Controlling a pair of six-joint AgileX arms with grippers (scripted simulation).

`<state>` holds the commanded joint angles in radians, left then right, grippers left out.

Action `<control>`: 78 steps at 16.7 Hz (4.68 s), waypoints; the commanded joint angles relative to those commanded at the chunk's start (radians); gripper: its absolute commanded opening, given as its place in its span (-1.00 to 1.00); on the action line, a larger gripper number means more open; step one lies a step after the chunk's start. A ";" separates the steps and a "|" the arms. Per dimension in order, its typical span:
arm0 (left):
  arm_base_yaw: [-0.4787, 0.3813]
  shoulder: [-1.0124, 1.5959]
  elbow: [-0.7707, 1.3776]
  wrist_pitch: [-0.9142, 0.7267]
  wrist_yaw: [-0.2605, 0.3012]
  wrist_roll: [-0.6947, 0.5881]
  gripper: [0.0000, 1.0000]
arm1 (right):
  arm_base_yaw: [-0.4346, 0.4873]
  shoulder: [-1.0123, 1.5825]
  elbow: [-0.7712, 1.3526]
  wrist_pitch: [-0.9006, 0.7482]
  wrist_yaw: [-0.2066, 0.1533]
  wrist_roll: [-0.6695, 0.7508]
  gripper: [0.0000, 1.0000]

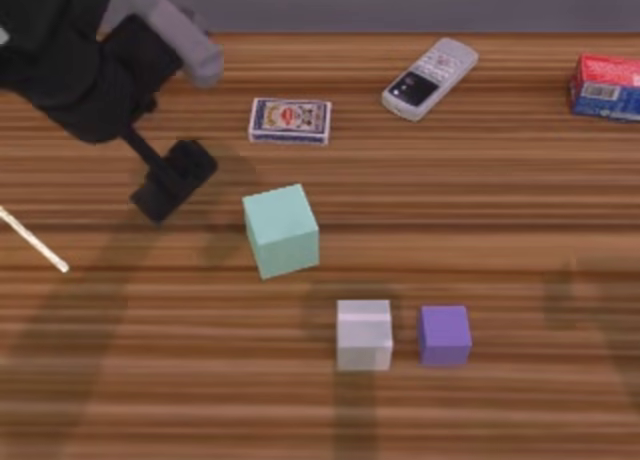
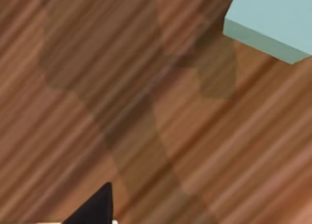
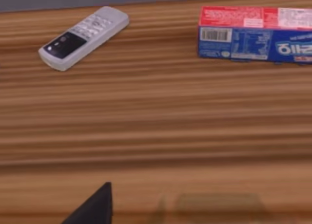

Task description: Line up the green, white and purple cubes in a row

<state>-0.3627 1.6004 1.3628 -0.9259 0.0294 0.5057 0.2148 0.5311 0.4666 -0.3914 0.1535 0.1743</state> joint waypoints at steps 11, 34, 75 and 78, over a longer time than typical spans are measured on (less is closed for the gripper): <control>-0.149 0.744 0.689 -0.346 -0.023 0.239 1.00 | -0.200 -0.522 -0.457 0.380 -0.148 -0.172 1.00; -0.152 0.848 0.497 -0.056 -0.024 0.248 0.55 | -0.205 -0.531 -0.467 0.391 -0.153 -0.174 1.00; -0.177 0.505 0.285 -0.184 -0.029 0.365 -1.00 | -0.205 -0.531 -0.467 0.391 -0.153 -0.174 1.00; -0.199 0.378 0.091 -0.137 -0.029 0.427 -1.00 | -0.205 -0.531 -0.467 0.391 -0.153 -0.174 1.00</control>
<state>-0.5614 1.9787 1.4541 -1.0630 0.0006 0.9329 0.0100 0.0000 0.0000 0.0000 0.0000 0.0000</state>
